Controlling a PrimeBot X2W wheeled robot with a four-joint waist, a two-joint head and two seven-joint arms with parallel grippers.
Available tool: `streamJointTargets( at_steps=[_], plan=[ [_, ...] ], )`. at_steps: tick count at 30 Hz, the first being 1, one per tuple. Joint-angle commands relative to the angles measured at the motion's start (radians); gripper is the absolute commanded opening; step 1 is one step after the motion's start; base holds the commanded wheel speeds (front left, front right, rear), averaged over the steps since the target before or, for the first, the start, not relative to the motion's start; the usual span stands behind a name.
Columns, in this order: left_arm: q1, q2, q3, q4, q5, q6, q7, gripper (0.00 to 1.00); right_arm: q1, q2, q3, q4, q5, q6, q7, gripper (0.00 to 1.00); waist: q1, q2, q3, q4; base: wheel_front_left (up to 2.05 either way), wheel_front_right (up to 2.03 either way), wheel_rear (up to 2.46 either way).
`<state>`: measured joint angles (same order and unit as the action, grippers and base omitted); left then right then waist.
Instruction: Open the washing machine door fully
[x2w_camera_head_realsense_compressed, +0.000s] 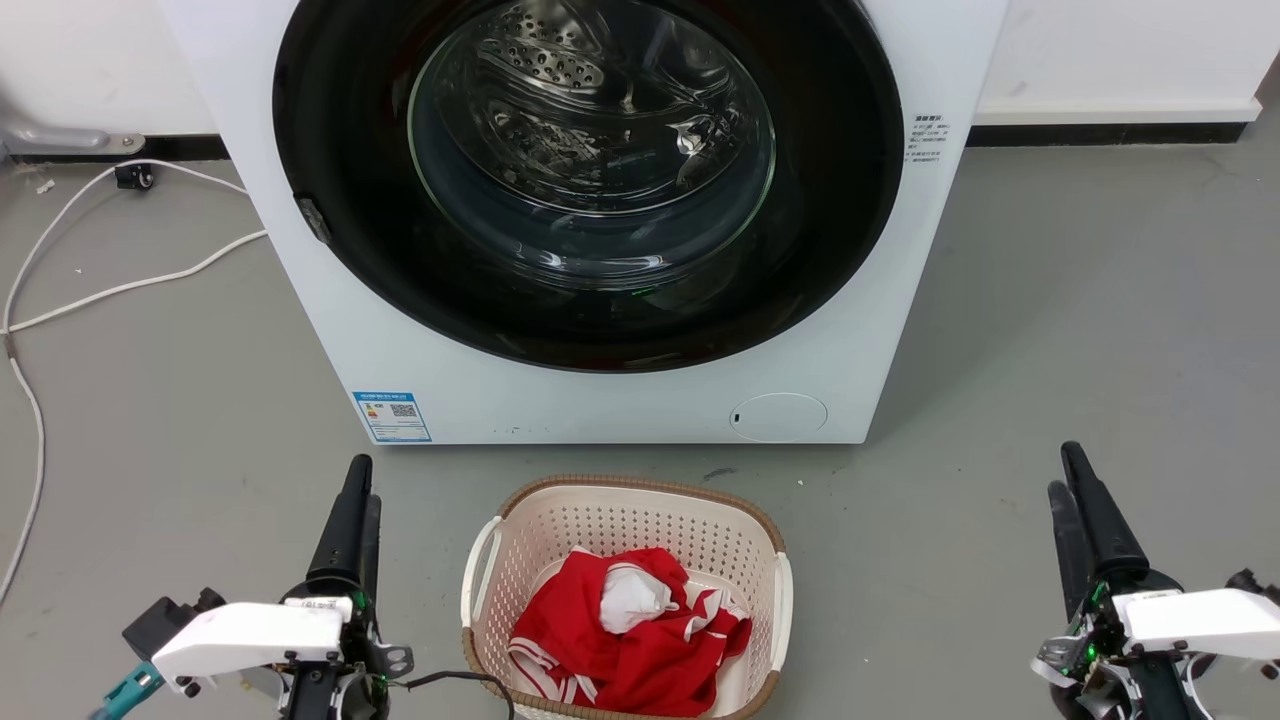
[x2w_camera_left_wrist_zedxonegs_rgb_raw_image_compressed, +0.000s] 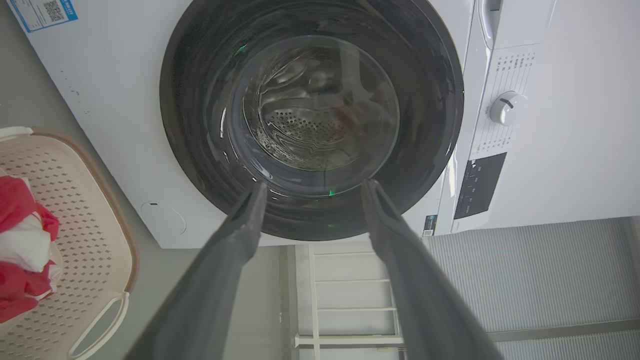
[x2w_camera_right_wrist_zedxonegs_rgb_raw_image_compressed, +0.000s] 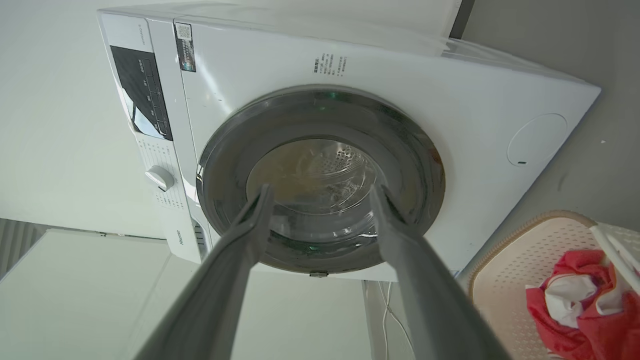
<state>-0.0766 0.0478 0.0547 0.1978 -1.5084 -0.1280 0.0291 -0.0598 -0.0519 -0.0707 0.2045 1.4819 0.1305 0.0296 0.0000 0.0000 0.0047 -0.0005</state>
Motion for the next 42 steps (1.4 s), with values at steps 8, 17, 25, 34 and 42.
streamJointTargets(
  at_steps=[8, 17, 25, 34, 42],
  plan=[
    [-0.02, 0.005, -0.016, -0.086, 0.193, -0.002, -0.043, 1.0, -0.007, 0.0, 0.02, -0.097, -0.253, 0.0, -0.042, 1.0, 0.0, 0.0, 0.001, -0.003, 0.0, 0.0, 0.0],
    [-0.018, 0.005, -0.037, -0.132, 0.393, -0.002, -0.077, 1.0, 0.006, 0.0, 0.048, -0.154, -0.517, 0.0, -0.077, 1.0, 0.0, 0.0, 0.002, -0.005, 0.0, 0.0, 0.0],
    [-0.004, 0.008, -0.047, -0.155, 0.572, -0.002, -0.105, 1.0, 0.028, 0.0, 0.061, -0.176, -0.701, 0.0, -0.104, 1.0, 0.0, 0.0, 0.002, -0.008, 0.0, 0.0, 0.0],
    [0.01, 0.006, -0.045, -0.17, 0.726, -0.003, -0.13, 1.0, 0.037, 0.001, 0.061, -0.179, -0.828, 0.0, -0.11, 1.0, 0.0, 0.0, 0.003, -0.009, 0.0, 0.0, 0.0],
    [0.019, 0.004, -0.06, -0.167, 0.859, -0.003, -0.154, 1.0, 0.047, 0.001, 0.063, -0.181, -0.925, 0.0, -0.102, 1.0, 0.0, 0.0, 0.004, -0.009, 0.0, 0.0, 0.0]
  ],
)
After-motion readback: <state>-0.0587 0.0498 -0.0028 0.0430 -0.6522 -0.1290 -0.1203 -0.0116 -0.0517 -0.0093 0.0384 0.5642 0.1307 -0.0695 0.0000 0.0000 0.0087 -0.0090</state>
